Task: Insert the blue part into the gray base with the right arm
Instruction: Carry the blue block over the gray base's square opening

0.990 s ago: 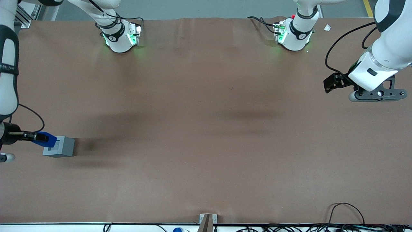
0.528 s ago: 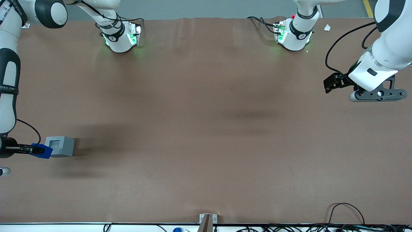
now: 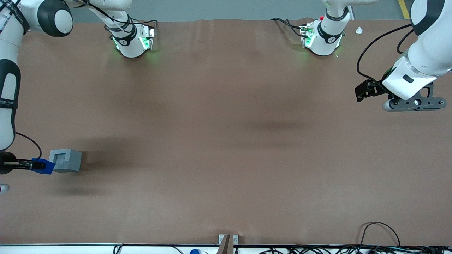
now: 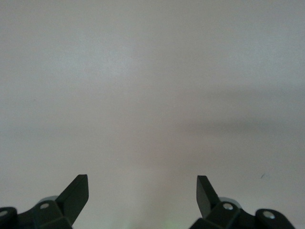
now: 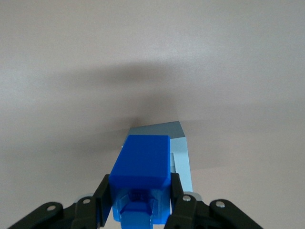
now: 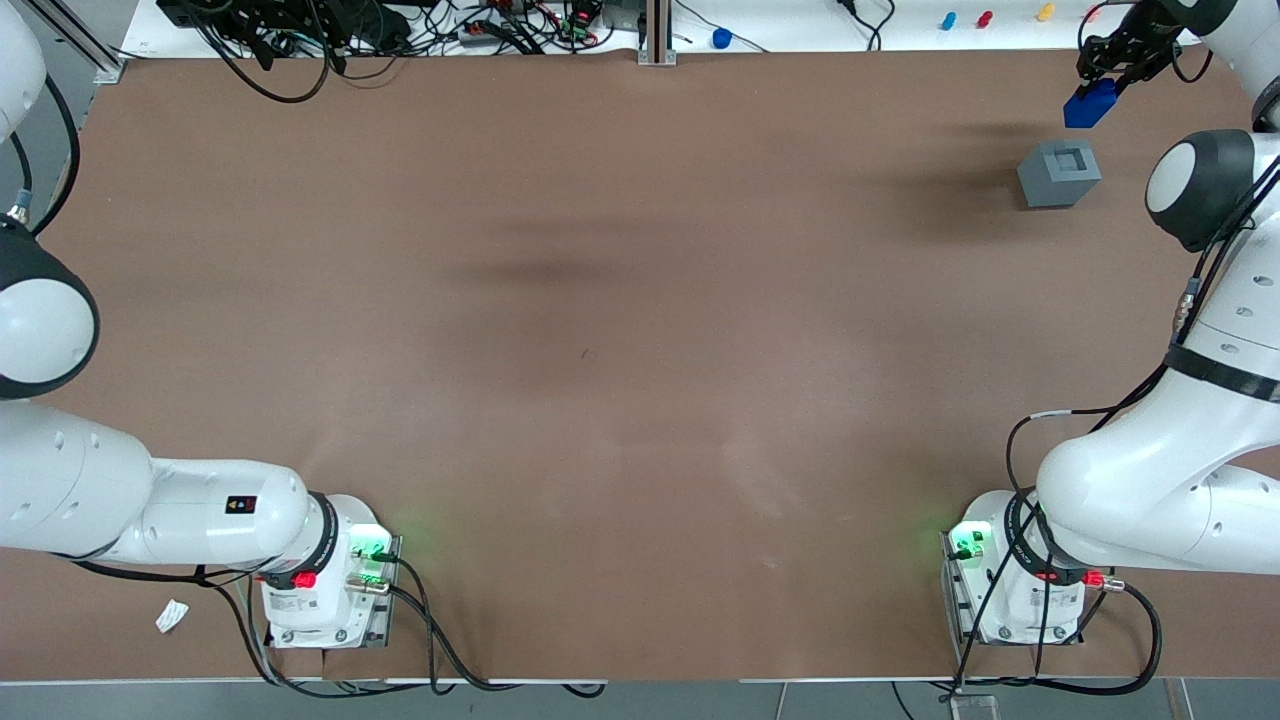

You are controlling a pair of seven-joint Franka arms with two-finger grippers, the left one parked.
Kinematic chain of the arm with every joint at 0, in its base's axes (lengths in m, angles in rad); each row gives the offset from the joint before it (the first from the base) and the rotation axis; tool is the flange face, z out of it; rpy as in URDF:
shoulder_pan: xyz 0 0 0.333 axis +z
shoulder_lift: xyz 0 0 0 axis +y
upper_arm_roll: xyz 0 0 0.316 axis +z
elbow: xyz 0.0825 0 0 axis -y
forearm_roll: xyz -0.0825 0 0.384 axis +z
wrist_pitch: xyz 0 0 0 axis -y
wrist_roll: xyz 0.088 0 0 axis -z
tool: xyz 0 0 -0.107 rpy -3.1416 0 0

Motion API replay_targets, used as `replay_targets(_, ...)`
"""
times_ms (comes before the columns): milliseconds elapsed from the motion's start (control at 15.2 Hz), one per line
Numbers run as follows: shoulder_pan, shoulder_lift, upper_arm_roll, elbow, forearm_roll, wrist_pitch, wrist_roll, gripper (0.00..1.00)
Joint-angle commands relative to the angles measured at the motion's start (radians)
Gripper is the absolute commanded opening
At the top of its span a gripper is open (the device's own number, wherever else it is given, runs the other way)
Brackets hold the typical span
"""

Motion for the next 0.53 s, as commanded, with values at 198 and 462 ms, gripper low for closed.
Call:
replay_targets(198, -0.008, 0.029, 0.019, 0.033, -0.011, 0.000, -0.024, 0.00)
replay_targets(462, -0.013, 0.029, 0.019, 0.019, -0.013, -0.007, -0.091, 0.00)
